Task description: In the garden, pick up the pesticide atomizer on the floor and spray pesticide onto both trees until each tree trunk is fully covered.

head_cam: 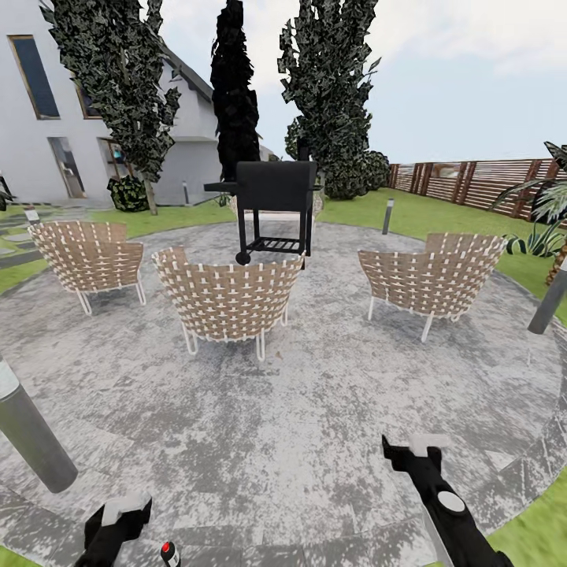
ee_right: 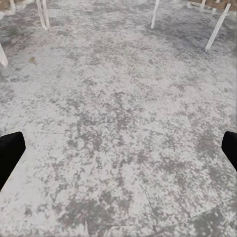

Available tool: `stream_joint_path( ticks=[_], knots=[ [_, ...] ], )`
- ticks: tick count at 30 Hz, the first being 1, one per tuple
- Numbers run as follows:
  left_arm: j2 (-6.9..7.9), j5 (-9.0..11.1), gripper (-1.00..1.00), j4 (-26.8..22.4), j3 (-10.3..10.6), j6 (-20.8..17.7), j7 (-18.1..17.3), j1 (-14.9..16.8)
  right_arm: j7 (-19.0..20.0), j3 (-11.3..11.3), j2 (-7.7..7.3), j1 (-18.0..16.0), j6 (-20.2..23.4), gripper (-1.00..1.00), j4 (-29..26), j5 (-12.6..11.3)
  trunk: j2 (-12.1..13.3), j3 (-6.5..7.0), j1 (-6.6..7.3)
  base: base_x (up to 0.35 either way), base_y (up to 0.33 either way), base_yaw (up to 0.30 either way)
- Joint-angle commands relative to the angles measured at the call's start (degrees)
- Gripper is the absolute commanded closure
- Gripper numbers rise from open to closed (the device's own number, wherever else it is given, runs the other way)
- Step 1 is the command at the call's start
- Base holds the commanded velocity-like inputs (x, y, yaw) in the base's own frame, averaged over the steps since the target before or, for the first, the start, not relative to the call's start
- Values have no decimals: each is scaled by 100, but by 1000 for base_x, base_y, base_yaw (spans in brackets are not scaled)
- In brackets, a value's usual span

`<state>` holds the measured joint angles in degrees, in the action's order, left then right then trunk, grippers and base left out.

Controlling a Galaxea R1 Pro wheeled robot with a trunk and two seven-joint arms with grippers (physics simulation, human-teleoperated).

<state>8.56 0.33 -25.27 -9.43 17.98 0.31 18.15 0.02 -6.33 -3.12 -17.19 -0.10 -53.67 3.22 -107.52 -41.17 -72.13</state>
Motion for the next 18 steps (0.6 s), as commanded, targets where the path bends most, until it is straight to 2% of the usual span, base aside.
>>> stream_joint_path(
  ticks=[1,5,18],
  knots=[
    [2,-15,-100,21,-6,4,4,108,-4,0,9,-5,3,-100,-5,35,-2,-6,1,0,0,0],
    [15,-37,-100,57,-4,-16,7,303,-15,7,24,-8,8,-100,-58,38,-2,-6,1,0,0,0],
    [30,-49,-100,65,22,17,-46,301,4,-9,24,-12,29,-100,-568,30,-2,-6,1,0,0,0]
  ],
)
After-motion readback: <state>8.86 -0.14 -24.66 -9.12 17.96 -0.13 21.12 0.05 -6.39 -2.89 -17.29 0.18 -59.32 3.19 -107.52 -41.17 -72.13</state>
